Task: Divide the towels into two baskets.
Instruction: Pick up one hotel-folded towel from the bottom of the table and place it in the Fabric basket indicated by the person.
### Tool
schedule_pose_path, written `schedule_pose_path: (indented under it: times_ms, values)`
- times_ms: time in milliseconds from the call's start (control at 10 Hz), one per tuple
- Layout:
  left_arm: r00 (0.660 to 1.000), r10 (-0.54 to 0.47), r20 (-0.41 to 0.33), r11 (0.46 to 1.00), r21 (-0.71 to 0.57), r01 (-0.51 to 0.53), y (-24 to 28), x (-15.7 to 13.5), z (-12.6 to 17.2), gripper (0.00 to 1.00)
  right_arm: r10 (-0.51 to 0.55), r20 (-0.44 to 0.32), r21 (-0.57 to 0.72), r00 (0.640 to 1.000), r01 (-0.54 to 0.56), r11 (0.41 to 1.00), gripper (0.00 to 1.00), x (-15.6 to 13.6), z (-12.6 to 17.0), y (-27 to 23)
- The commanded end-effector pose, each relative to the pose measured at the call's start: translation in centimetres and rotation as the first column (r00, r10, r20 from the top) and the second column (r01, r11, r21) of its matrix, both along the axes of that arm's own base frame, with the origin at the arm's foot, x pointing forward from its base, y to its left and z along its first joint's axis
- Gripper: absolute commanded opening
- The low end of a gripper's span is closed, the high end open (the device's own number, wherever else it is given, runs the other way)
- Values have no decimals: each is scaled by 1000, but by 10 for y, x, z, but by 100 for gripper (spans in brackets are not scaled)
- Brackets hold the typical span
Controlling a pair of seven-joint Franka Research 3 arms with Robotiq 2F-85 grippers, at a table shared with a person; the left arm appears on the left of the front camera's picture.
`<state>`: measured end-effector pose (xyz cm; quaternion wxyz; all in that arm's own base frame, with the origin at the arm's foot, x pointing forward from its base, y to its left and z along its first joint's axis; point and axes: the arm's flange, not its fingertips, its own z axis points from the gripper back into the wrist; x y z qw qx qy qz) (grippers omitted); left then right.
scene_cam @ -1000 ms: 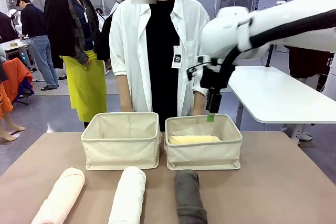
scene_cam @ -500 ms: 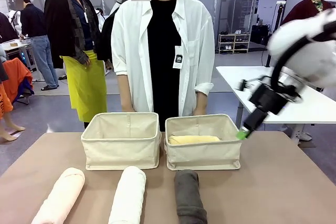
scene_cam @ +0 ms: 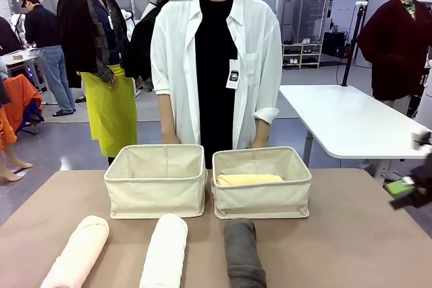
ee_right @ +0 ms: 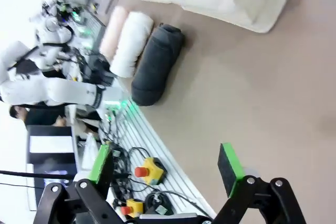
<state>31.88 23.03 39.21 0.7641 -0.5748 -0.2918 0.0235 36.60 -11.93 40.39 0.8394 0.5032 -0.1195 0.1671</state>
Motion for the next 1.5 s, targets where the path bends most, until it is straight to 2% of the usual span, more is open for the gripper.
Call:
schedule_pose_path:
  times_ms: [0, 100, 200, 300, 1400]
  values:
    - [1000, -4, 9, 1000, -8, 4, 2, -3, 1, 100, -20, -36, 106, 999, 24, 994, 100, -11, -19, -27]
    - [1000, -4, 9, 1000, -8, 4, 2, -3, 1, 100, -47, -84, 133, 995, 58, 989, 100, -16, -32, -42]
    - [1000, -4, 9, 1000, -8, 4, 2, -3, 1, 100, -11, -97, 152, 995, 26, 988, 100, -10, -42, -43]
    - [1000, -4, 9, 1000, -8, 4, 2, -3, 1, 100, -55, -66, 98, 996, 61, 993, 100, -23, -23, -39]
    - [1000, -4, 9, 1000, -8, 4, 2, -3, 1, 100, -55, -66, 98, 996, 61, 993, 100, -23, -23, -39]
